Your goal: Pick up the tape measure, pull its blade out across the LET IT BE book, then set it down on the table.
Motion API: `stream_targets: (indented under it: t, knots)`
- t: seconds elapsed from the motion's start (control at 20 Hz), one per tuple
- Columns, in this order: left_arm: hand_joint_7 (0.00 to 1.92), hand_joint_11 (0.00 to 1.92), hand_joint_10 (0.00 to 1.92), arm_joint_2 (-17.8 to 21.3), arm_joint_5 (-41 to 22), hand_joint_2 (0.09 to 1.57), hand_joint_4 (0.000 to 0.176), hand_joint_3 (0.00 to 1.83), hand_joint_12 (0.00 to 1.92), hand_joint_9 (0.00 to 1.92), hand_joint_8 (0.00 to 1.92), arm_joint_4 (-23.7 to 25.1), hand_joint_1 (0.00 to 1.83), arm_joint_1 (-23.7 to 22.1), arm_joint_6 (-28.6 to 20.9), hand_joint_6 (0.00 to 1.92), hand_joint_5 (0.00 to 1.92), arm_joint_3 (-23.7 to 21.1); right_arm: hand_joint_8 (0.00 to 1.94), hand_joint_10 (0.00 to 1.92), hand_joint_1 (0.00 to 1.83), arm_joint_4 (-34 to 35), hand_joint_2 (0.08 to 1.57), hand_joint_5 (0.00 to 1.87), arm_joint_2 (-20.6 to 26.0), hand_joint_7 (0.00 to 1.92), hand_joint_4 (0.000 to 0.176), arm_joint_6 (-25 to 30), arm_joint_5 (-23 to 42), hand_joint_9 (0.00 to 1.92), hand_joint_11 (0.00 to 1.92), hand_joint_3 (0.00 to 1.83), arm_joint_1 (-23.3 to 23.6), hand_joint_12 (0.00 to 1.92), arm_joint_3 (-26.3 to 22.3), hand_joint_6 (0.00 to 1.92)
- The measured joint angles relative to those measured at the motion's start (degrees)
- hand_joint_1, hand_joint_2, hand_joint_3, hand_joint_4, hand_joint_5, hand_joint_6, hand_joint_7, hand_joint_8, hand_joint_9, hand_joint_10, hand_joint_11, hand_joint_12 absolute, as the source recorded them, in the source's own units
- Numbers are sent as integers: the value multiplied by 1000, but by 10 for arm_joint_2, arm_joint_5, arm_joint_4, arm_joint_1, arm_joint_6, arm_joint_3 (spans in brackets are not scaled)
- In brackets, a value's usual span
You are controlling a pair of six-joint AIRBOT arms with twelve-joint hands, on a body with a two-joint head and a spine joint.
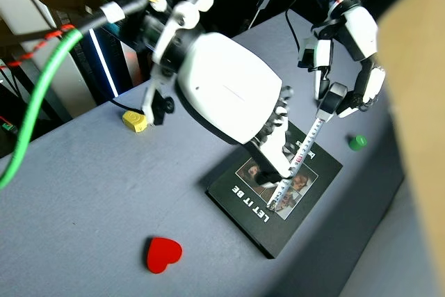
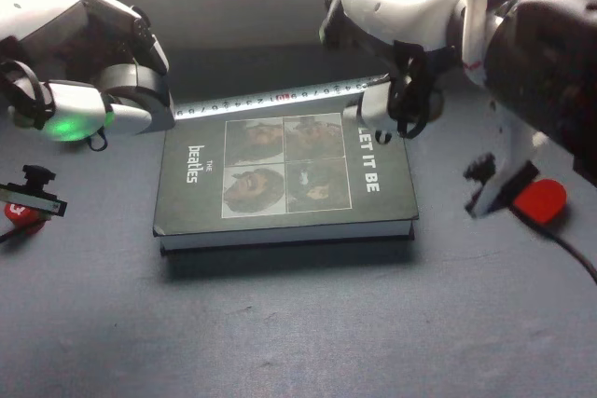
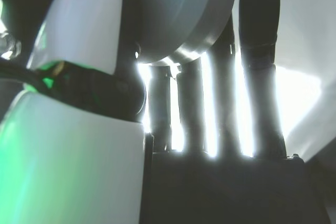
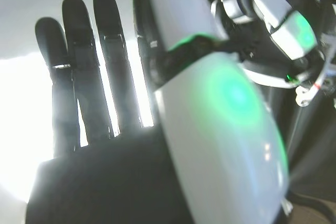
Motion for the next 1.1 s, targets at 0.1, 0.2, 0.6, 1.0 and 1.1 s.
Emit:
stream_targets:
  t: [0.1, 0.2, 0.6, 1.0, 1.1]
  knots:
    - [1096, 852, 1227, 2, 15, 1098, 0, 0, 1143, 913, 837, 29, 1381, 0, -28, 923, 914, 6, 0, 0, 989, -44, 1091, 537, -7, 627, 0, 19, 6, 562, 174, 0, -3, 1035, 10, 0]
    - [1098, 864, 1229, 3, 26, 1099, 0, 0, 1142, 914, 836, 79, 1381, 0, -76, 924, 909, 14, 0, 0, 988, -49, 1091, 537, -12, 625, 0, 24, 4, 561, 168, 0, -12, 1033, 22, 0]
    - [1097, 853, 1229, 9, 38, 1100, 0, 0, 1134, 915, 839, 156, 1381, 12, -155, 928, 902, 21, 0, 1, 980, 2, 1088, 555, -39, 622, 0, 45, -45, 556, 167, 0, -8, 1031, 89, 8]
    - [1091, 849, 1230, 9, 41, 1103, 0, 0, 1135, 914, 850, 224, 1381, 21, -227, 943, 893, 34, 0, 4, 985, 100, 1090, 550, -62, 622, 0, -28, -72, 563, 170, 0, 5, 1031, 124, 4]
    - [1099, 854, 1227, 6, 38, 1099, 0, 0, 1143, 915, 833, 221, 1381, 19, -228, 933, 904, 34, 0, 4, 985, 113, 1090, 571, -64, 622, 0, -48, -69, 563, 168, 0, 2, 1031, 124, 12]
